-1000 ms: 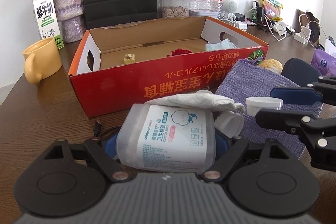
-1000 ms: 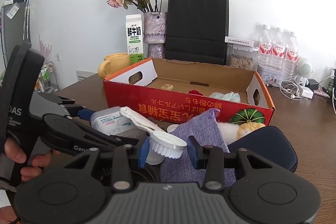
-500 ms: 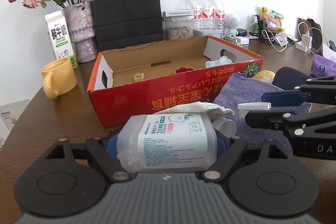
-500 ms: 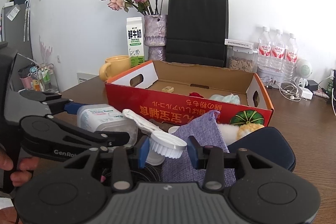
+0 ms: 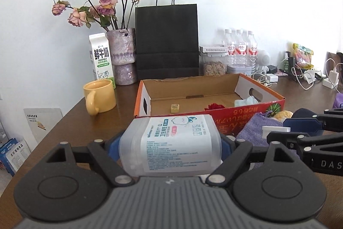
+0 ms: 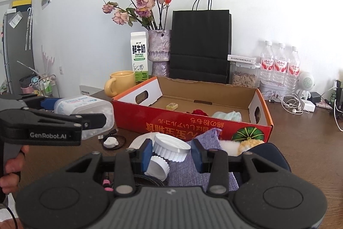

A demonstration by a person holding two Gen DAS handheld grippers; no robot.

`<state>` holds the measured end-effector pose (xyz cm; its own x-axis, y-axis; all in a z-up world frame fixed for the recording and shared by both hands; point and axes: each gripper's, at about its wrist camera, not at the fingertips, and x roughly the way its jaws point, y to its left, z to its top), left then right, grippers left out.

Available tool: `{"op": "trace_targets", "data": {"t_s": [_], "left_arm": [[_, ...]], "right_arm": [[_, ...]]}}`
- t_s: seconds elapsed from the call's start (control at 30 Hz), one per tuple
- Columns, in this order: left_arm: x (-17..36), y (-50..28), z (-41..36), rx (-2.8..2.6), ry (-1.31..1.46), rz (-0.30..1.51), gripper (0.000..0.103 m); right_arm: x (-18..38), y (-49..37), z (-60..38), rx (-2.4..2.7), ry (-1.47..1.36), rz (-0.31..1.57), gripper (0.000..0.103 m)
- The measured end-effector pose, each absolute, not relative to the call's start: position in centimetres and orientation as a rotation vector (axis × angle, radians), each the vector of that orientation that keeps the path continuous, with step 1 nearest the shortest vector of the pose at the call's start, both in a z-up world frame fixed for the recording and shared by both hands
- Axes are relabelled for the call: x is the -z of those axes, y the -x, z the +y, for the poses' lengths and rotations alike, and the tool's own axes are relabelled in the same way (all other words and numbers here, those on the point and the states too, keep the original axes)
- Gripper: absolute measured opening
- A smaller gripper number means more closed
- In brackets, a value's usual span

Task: Organize objects
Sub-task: 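Carry the cap and bottle into the cardboard box while both tools open to release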

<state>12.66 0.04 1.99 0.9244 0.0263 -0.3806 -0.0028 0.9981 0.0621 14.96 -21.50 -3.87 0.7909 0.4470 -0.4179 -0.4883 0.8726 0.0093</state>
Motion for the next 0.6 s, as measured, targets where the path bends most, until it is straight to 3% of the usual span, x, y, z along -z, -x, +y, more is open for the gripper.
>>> {"op": "trace_targets", "data": {"t_s": [0.6], "left_arm": [[-3.5,-16.7,-1.9,-0.024,-0.044,0.334,0.084]], "right_arm": [[1.9,-18.7,-21.4,-0.455,0.109,0.371,0.038]]}}
